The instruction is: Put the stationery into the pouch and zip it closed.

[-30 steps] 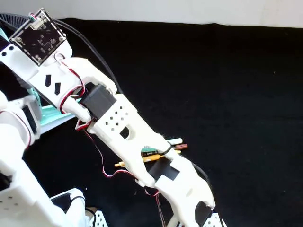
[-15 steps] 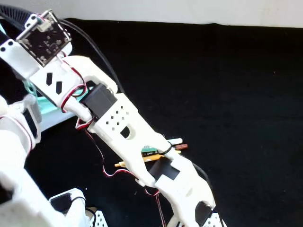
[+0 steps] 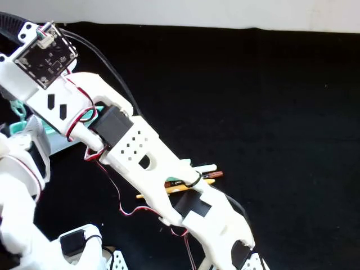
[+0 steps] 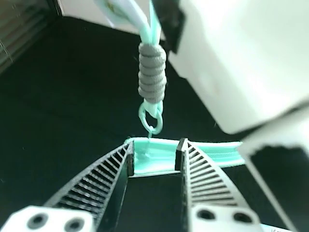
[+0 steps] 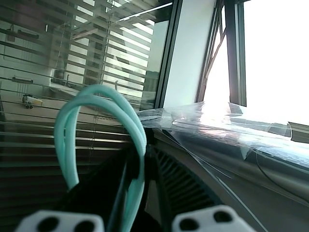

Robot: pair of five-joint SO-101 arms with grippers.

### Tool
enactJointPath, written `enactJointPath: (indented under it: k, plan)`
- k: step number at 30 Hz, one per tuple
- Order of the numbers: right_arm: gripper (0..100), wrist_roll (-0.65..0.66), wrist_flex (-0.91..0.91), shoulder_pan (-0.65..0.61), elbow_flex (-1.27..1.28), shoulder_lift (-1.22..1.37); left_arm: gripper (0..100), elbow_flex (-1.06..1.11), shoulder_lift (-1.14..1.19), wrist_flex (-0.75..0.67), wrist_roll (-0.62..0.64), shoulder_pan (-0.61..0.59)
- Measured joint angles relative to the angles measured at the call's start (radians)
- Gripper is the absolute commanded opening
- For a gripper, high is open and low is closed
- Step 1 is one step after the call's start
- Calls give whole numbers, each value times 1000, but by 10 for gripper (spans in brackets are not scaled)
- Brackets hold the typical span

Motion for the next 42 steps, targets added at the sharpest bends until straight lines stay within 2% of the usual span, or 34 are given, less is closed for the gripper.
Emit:
enactJointPath:
  k: [3, 7, 11, 15, 21, 29, 42]
  plan:
    - [6, 0, 0, -3, 0, 0, 175, 18, -11, 0, 0, -12]
    - [6, 0, 0, 3, 0, 0, 175, 43, -12, 0, -6, -114]
    - [6, 0, 0, 14, 0, 0, 175, 43, -29, 0, -64, -224]
    - [6, 0, 0, 14, 0, 0, 175, 60, -64, 0, -104, -252]
    - [6, 0, 0, 14, 0, 0, 175, 71, -57, 0, -106, -227]
    - [6, 0, 0, 14, 0, 0, 175, 71, -72, 0, -103, -98]
    - [6, 0, 0, 14, 0, 0, 171, 124, -60, 0, -160, -155]
